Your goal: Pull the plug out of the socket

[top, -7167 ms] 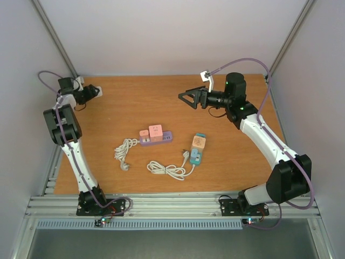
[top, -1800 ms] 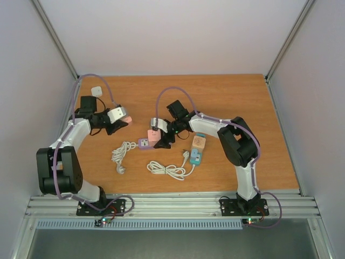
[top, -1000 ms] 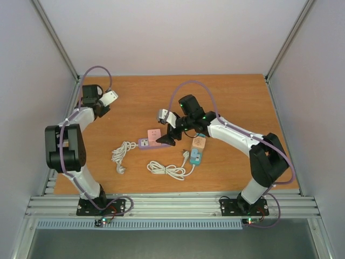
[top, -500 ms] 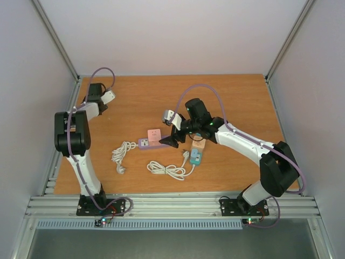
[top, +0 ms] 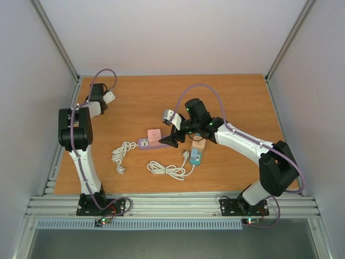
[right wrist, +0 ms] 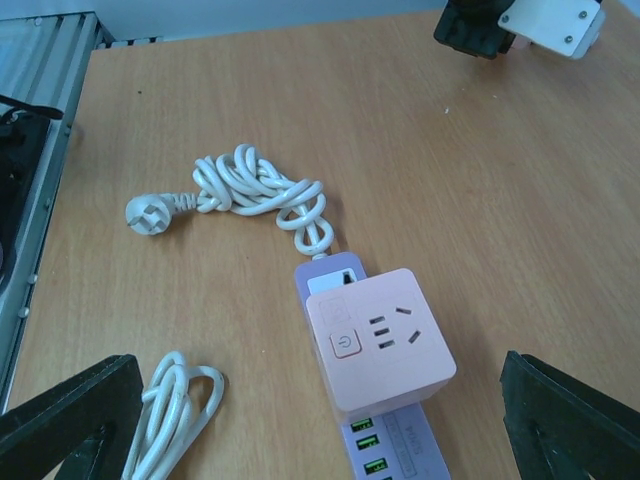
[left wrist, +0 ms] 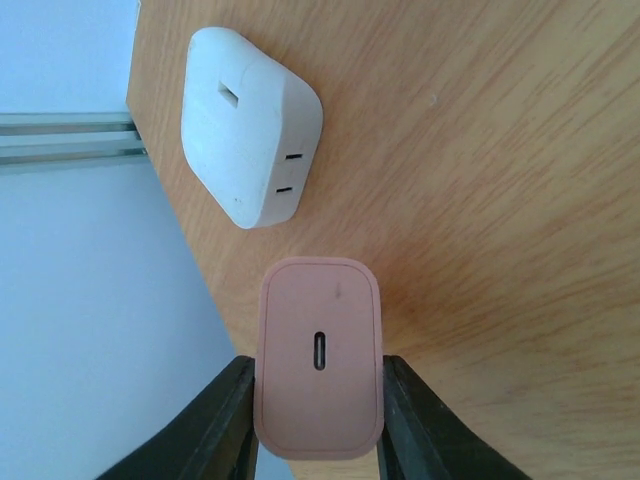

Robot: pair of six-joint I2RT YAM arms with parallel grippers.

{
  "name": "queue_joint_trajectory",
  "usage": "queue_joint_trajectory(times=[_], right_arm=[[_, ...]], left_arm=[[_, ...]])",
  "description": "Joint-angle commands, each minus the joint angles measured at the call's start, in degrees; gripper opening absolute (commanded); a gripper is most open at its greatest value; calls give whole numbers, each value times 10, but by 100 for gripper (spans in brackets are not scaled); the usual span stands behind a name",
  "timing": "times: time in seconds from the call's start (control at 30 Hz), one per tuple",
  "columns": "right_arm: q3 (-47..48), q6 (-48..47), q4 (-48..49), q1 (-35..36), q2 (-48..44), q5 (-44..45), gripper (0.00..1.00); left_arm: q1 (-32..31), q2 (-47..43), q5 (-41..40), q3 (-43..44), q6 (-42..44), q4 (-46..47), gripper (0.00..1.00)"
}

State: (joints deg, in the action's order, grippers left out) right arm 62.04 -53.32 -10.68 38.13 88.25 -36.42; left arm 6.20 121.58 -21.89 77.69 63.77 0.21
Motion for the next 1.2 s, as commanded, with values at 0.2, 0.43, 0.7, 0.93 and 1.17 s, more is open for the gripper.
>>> queue_joint_trajectory(times=[0.2,0.43,0.7,0.93,1.17], right_arm=[[-1,6,6,-2,13,-3,99],[-4,3,7,-1,12,-2,99],[-15,-1,11,-2,13,-2,98],[-26,-9,15,-3,14,-5,99],[-36,-25,14,-10,16,-15,99]], left_arm=[[3,-6,55,37,-21,-65,48],[3,-33,102,53,-47,-131,64],[3,-102,229,40,-68,-215,86],[4,-163,378,27,-94,-271,100],[5,-220,562,1,-48,-363,100]])
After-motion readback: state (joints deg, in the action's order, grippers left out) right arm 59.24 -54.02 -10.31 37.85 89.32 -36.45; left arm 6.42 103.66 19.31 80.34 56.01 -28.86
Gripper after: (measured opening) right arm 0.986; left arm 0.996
